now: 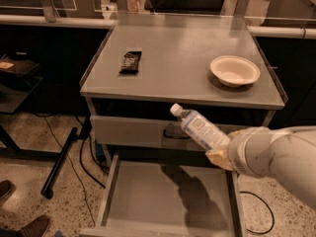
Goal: Pick blue plastic bottle from middle drawer and place on counter
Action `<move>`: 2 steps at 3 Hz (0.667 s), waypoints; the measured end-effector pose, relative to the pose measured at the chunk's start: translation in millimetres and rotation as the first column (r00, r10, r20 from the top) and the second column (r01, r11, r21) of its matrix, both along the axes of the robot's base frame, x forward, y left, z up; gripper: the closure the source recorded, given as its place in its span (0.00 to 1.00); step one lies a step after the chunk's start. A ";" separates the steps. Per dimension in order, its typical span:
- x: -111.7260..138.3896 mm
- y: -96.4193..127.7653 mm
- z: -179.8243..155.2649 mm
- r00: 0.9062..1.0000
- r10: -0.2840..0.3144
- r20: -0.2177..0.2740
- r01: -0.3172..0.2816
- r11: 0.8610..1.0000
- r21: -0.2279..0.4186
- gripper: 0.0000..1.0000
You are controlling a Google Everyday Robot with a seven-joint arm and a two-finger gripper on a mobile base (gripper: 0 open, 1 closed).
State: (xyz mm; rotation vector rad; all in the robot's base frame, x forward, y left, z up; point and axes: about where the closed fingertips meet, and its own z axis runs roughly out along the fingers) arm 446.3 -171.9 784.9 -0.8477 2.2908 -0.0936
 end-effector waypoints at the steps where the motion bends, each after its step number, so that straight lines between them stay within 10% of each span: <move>1: 2.9 -1.0 44.6 0.997 0.010 0.071 -0.010 1.000 -0.013 1.00; 2: 3.4 -0.5 46.8 0.997 0.013 0.075 -0.012 1.000 -0.014 1.00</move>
Offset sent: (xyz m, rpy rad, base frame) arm 0.0026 -0.0011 0.0401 -0.0108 -0.0638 0.0086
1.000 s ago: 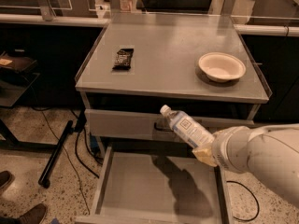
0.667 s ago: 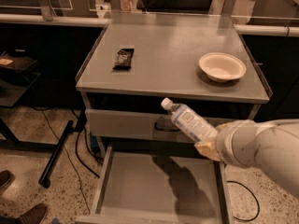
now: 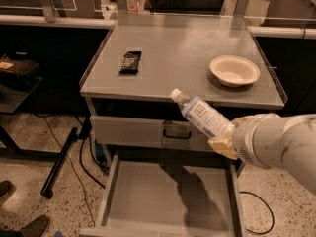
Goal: Pick blue plastic bottle from middle drawer and place on counter
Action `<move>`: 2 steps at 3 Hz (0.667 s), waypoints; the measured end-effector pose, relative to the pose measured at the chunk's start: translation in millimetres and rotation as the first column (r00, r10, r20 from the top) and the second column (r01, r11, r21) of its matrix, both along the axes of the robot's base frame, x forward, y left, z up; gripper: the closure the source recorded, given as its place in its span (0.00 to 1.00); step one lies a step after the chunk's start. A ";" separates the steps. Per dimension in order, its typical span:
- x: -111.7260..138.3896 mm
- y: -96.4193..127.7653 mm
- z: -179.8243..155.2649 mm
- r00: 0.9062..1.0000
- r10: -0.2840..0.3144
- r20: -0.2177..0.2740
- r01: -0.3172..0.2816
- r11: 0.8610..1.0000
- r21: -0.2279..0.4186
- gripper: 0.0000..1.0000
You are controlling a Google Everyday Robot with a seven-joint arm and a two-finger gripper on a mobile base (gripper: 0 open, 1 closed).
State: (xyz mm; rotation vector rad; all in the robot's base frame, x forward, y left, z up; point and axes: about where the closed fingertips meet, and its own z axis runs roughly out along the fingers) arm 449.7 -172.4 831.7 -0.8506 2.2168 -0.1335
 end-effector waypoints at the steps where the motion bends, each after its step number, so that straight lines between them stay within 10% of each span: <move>1: 14.0 -3.8 6.0 1.000 -0.017 0.016 0.017 1.000 0.014 1.00; 2: 47.5 -9.4 25.7 1.000 -0.016 0.027 0.016 1.000 0.010 1.00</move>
Offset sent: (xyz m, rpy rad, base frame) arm 0.1018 -0.0149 0.0776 0.0046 -0.0785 -0.0125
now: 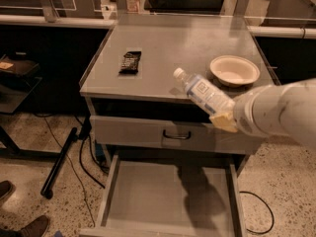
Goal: Pick blue plastic bottle from middle drawer and place on counter
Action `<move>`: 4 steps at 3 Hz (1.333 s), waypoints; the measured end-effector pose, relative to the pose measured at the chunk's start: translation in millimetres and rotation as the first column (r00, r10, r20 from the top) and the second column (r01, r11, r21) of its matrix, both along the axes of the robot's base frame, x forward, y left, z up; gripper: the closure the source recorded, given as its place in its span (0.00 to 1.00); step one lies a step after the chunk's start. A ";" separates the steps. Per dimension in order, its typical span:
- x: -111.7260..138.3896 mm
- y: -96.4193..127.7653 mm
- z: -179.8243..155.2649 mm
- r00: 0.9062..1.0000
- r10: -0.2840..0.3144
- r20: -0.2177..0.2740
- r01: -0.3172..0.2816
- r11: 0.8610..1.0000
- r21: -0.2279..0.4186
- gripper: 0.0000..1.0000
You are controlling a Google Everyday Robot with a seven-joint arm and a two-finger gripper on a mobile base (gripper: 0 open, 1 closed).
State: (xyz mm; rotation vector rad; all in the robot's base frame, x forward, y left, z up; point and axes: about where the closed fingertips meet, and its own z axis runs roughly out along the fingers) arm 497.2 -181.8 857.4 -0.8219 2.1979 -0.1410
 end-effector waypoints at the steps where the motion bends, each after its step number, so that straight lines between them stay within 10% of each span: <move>1: 52.3 7.3 32.6 0.999 0.029 0.018 -0.028 0.999 -0.027 1.00; 4: 74.4 14.9 39.4 1.000 -0.001 0.027 0.001 1.000 0.011 1.00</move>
Offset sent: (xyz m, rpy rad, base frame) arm 0.0415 0.0048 0.0238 -0.0200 -0.0104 0.0205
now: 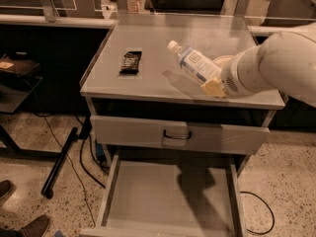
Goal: Pick blue plastic bottle from middle drawer and place on counter
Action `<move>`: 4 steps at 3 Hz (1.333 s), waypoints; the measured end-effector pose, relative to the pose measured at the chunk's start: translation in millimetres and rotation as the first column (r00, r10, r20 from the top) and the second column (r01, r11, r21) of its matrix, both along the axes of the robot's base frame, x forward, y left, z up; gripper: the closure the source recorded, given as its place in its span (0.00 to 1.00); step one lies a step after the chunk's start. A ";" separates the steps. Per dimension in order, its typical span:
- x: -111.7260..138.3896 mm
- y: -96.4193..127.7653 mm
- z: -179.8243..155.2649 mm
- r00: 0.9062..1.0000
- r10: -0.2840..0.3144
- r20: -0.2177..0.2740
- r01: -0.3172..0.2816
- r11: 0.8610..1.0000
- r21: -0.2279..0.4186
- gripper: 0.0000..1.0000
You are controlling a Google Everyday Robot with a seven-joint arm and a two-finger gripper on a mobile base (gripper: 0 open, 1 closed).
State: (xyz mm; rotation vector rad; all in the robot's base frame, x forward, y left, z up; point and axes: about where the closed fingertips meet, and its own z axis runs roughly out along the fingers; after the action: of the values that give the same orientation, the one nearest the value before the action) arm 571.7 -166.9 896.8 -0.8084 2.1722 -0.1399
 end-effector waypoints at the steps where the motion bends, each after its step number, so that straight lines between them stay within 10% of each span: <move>1: 34.3 11.8 0.2 1.000 -0.024 -0.018 0.024 0.999 0.024 1.00; 4: 98.4 39.0 -28.3 0.992 -0.033 -0.123 0.041 0.997 0.065 1.00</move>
Offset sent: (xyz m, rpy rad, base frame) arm 0.0928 0.0352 -0.0213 0.0718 0.0994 -0.0455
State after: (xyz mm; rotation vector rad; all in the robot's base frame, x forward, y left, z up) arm 670.0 -127.9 868.5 -0.7561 2.2941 -0.0364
